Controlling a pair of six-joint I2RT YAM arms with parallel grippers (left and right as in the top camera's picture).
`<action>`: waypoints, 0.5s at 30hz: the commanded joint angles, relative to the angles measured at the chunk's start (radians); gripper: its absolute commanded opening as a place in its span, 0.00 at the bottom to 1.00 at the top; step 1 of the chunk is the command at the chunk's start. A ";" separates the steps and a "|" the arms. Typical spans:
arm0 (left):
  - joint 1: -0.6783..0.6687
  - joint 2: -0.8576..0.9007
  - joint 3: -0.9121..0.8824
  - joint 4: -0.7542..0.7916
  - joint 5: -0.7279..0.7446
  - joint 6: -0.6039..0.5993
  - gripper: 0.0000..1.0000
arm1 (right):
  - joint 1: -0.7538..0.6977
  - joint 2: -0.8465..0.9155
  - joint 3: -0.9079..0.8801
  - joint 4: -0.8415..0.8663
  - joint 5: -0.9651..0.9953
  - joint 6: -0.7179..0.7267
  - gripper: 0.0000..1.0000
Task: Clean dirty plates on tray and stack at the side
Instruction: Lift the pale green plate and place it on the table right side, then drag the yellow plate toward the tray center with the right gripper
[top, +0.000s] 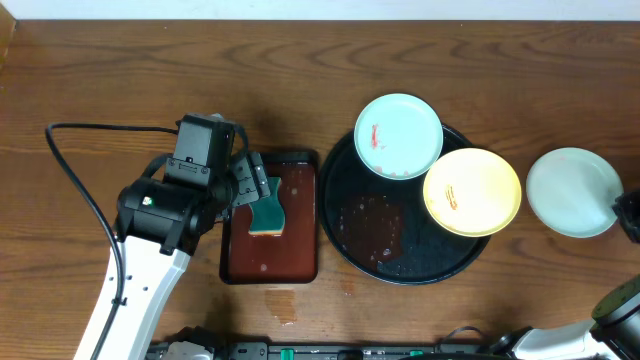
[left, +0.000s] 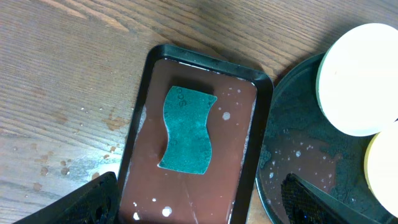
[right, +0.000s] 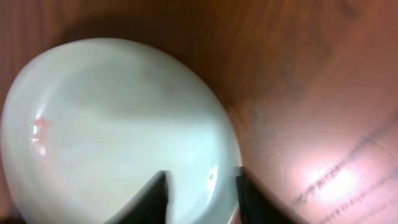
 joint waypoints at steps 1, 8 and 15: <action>0.004 0.002 0.002 -0.003 -0.012 0.006 0.84 | 0.018 -0.031 0.013 0.019 -0.213 -0.091 0.57; 0.004 0.002 0.002 -0.003 -0.012 0.006 0.84 | 0.232 -0.188 0.013 -0.064 -0.266 -0.177 0.58; 0.004 0.002 0.002 -0.003 -0.012 0.006 0.84 | 0.572 -0.253 0.007 -0.196 0.161 -0.175 0.51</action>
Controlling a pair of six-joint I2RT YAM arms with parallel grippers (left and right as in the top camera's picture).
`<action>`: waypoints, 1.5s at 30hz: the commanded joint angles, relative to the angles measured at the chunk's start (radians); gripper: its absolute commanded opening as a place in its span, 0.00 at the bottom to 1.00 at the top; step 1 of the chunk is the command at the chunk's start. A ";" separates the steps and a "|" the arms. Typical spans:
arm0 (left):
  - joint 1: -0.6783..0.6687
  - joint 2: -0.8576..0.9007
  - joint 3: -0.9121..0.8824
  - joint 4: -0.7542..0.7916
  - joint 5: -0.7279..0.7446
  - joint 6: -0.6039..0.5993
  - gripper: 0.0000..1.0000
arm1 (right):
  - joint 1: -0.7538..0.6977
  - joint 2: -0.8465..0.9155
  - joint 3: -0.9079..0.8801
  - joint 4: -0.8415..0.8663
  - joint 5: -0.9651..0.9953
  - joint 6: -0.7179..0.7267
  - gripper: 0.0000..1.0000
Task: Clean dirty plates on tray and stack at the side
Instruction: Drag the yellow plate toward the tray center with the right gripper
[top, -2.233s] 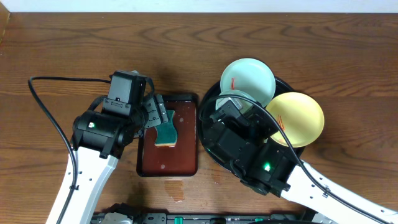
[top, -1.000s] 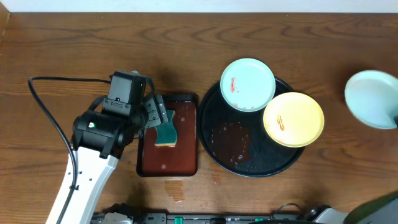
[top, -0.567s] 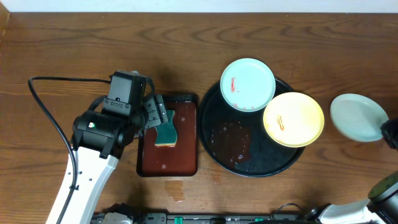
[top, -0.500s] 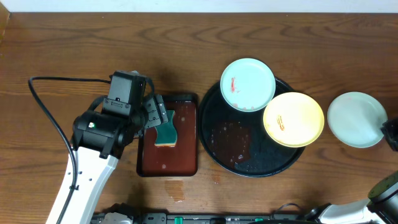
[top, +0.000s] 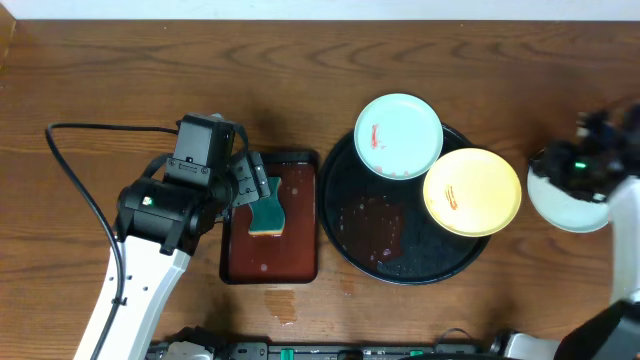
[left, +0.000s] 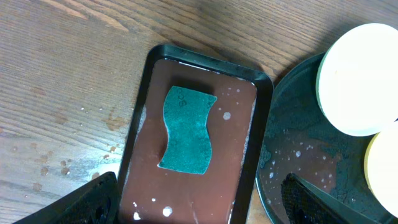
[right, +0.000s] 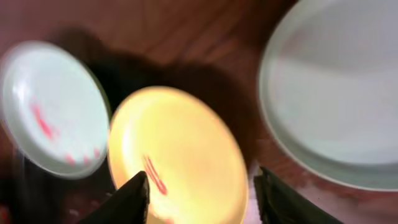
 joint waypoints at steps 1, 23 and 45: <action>0.004 0.002 0.002 -0.003 -0.012 0.006 0.84 | 0.121 0.018 -0.001 -0.011 0.303 -0.021 0.50; 0.004 0.002 0.002 -0.003 -0.012 0.006 0.84 | 0.210 0.246 -0.021 -0.002 0.468 0.001 0.01; 0.004 0.002 0.002 -0.003 -0.012 0.006 0.84 | 0.370 -0.072 -0.084 -0.140 0.041 -0.018 0.01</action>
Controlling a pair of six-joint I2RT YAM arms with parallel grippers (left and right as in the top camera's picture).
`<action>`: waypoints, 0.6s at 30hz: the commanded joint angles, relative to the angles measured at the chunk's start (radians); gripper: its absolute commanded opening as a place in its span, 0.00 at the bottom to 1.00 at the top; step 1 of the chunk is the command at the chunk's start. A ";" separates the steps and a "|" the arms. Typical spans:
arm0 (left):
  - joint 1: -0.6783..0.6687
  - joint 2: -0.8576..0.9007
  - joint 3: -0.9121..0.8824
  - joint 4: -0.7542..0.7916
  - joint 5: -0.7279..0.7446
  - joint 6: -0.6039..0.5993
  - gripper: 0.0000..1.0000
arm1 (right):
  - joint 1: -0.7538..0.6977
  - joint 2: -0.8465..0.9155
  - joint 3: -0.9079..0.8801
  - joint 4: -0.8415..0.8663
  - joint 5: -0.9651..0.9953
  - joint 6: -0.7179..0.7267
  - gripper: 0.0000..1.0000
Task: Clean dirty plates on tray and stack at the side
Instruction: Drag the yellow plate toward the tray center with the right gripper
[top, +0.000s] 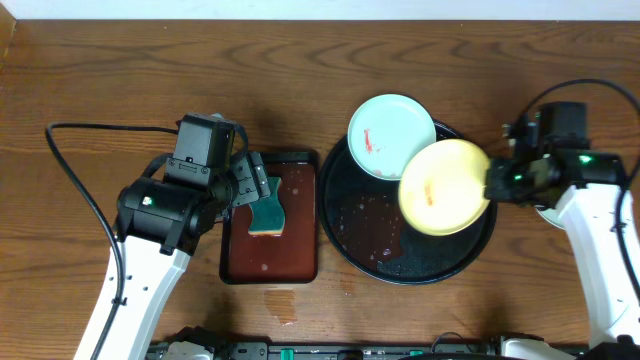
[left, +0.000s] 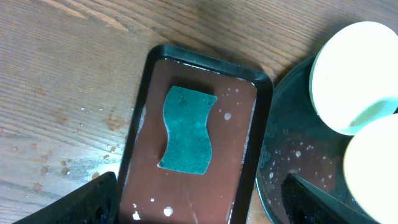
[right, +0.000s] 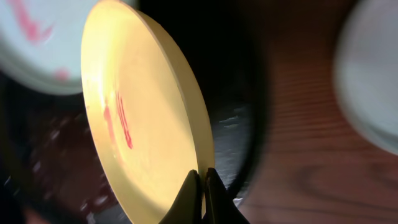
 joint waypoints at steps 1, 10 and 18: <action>0.004 0.002 0.002 -0.003 -0.012 0.006 0.85 | 0.068 0.016 -0.062 0.006 -0.076 0.039 0.01; 0.004 0.002 0.002 -0.002 -0.012 0.006 0.84 | 0.171 0.038 -0.290 0.176 -0.016 0.279 0.01; 0.004 0.002 0.002 -0.003 -0.012 0.006 0.85 | 0.170 0.038 -0.324 0.370 0.050 0.103 0.18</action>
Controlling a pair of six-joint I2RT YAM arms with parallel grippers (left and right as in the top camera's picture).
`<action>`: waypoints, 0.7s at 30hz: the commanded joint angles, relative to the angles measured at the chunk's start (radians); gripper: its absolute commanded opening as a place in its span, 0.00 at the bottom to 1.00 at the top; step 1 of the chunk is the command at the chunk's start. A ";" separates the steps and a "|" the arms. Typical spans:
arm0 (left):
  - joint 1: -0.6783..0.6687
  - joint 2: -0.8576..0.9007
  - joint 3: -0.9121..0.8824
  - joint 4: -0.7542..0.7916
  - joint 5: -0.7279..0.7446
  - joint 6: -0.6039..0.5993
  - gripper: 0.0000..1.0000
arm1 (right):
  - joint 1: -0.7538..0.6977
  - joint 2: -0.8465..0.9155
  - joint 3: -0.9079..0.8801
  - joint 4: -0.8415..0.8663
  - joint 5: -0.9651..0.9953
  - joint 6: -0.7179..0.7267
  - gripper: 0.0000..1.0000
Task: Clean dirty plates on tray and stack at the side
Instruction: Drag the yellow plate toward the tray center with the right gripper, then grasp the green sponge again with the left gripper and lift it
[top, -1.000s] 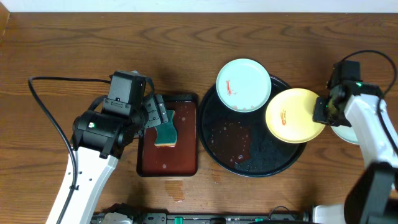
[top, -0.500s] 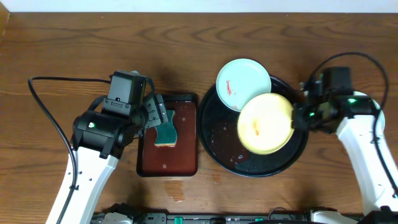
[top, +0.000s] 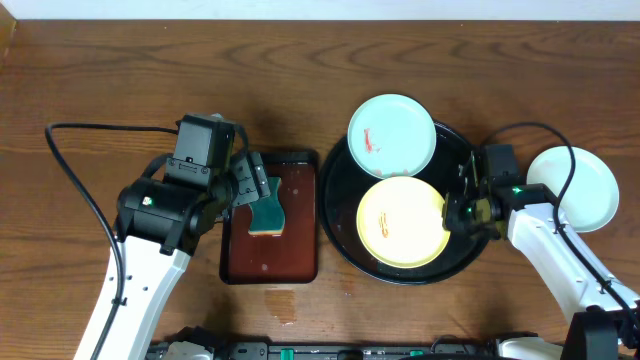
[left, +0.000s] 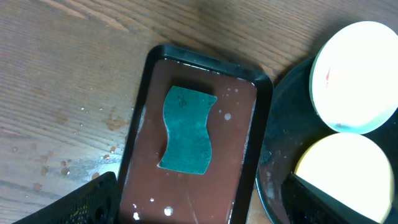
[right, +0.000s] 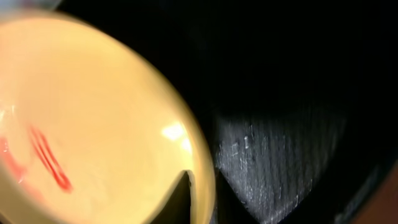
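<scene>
A yellow plate (top: 400, 222) with red streaks lies in the middle of the round black tray (top: 340, 215). My right gripper (top: 452, 214) is shut on its right rim, one finger above and one below (right: 202, 193). A pale blue plate (top: 391, 137) with red stains rests on the tray's far edge. A clean pale plate (top: 574, 190) sits on the table at the right. My left gripper (top: 250, 190) hangs open over the green sponge (left: 187, 129), not touching it.
The sponge lies in a rectangular dark tray (top: 270, 262) of brownish water, just left of the round tray. Water drops mark the wood (top: 283, 300) in front of it. A black cable (top: 75, 160) loops over the table at the left.
The yellow plate was tilted and raised over the tray's right side. It now lies flat in the tray's middle, and my right gripper still grips its rim. The left arm has not moved.
My right gripper was at the clean pale plate on the table, with the yellow plate on the tray's right edge. Then it hung open between the two plates. Then it held the yellow plate tilted by the rim, and now the plate lies mid-tray.
</scene>
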 joint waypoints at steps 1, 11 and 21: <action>0.004 0.002 0.002 -0.003 -0.012 0.006 0.84 | 0.010 0.000 0.006 0.054 -0.002 -0.123 0.20; 0.004 0.002 0.002 0.006 -0.012 0.006 0.85 | 0.010 0.078 0.001 0.032 0.003 -0.157 0.32; -0.005 0.026 -0.020 -0.007 0.018 0.003 0.84 | 0.010 0.160 -0.001 0.061 0.003 -0.138 0.01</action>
